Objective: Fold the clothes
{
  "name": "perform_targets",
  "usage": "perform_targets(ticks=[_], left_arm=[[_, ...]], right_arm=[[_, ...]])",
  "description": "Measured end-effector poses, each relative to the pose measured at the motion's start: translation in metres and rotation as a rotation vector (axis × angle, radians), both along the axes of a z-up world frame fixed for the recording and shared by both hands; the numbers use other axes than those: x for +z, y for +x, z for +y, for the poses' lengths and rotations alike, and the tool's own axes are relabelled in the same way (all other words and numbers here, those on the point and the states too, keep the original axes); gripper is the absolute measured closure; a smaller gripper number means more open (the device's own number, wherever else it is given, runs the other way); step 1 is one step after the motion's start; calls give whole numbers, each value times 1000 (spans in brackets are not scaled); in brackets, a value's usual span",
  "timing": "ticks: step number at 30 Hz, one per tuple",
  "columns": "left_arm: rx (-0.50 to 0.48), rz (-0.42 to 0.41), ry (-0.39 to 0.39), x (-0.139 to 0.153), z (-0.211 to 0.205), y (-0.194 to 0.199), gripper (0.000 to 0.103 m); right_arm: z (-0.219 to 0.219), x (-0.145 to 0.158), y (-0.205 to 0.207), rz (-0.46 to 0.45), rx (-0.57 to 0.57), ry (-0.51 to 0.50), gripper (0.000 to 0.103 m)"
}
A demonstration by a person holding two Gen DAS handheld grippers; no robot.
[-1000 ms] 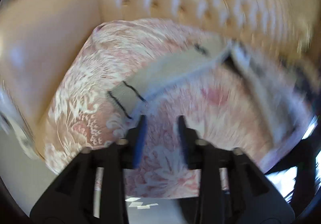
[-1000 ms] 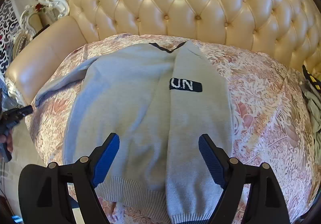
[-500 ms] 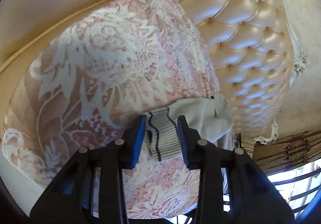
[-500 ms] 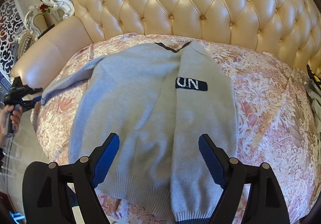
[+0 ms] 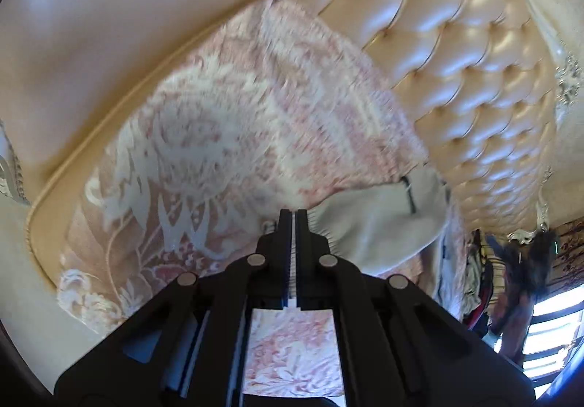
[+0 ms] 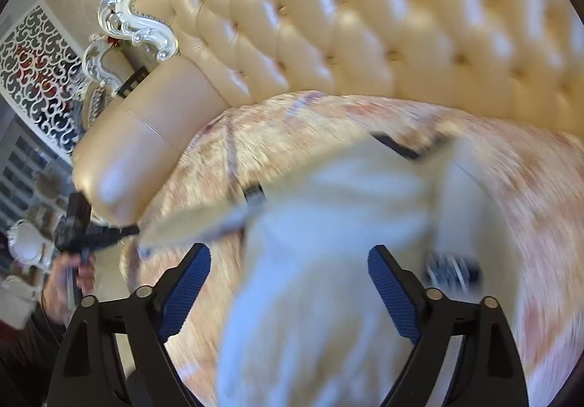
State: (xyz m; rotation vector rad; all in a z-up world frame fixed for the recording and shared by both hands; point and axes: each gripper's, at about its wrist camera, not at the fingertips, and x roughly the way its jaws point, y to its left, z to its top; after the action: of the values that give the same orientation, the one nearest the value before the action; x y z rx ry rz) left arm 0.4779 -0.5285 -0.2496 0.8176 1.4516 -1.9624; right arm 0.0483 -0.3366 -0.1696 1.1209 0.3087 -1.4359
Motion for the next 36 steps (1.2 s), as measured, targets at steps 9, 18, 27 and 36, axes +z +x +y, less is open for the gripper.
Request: perform_targets(ticks=[9,18,27,36], left_arm=[[-107,11,-71,12,3,-6,102],[-121,63,-102,10,27,13,101],[-89,97,-122,9,32,17,101],[-26,192,-47,-2,13,18,31]], right_arm=[[-178,-36,-9,216,416,262,3],[-197,-94,-8,370,836,392,37],[-208,-116,-24,310,908,411,42],[-203,-116,-27,300,922,444,93]])
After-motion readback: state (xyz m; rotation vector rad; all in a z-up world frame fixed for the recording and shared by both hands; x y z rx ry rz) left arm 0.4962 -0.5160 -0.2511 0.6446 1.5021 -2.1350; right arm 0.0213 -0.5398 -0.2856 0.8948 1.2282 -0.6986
